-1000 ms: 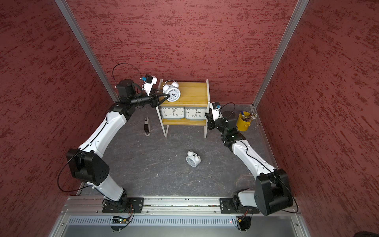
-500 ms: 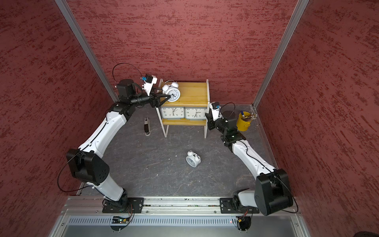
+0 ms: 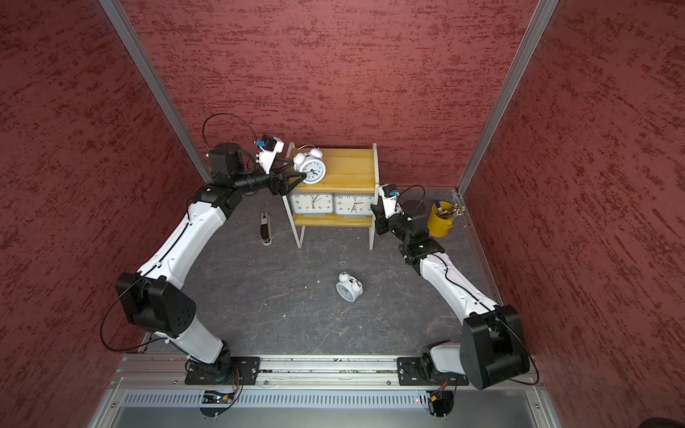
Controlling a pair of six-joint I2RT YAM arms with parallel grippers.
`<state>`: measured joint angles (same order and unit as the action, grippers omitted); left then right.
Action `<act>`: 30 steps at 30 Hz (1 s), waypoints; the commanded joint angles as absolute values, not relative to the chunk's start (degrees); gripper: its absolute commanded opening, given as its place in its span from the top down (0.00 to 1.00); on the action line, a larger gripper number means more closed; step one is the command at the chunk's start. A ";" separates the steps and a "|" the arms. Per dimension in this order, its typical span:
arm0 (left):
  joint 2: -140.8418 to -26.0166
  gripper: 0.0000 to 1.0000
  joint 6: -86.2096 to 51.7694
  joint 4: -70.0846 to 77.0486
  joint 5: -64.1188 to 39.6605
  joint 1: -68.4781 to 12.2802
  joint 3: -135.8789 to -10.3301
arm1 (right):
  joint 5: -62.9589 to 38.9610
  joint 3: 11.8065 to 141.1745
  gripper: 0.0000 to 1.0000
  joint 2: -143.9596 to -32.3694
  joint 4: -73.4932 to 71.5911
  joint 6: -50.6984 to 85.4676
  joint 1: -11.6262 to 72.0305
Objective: Place the alarm clocks on the shelf by style
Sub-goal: Place the alarm on the shelf.
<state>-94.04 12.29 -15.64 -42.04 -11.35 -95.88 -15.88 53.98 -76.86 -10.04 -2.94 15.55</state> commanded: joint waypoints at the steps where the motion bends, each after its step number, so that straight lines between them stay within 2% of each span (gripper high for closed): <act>1: -91.75 0.22 14.41 -16.84 -40.04 -11.53 -95.05 | -16.97 54.75 0.90 -76.31 -11.69 -0.28 15.78; 11: -92.11 0.35 13.89 -16.44 -37.26 -11.79 -95.13 | -16.78 54.51 0.87 -75.71 -11.18 -0.28 15.81; 20: -91.98 0.51 13.81 -15.56 -36.39 -12.58 -94.79 | -16.72 53.81 0.87 -75.49 -11.34 -0.34 15.73; 28: -91.95 0.52 13.89 -15.52 -36.42 -13.09 -94.56 | -16.31 53.66 0.87 -75.27 -11.25 -0.56 15.74; 30: -91.78 0.49 13.89 -15.22 -36.16 -13.10 -94.44 | -16.28 53.53 0.86 -75.16 -11.23 -0.49 15.76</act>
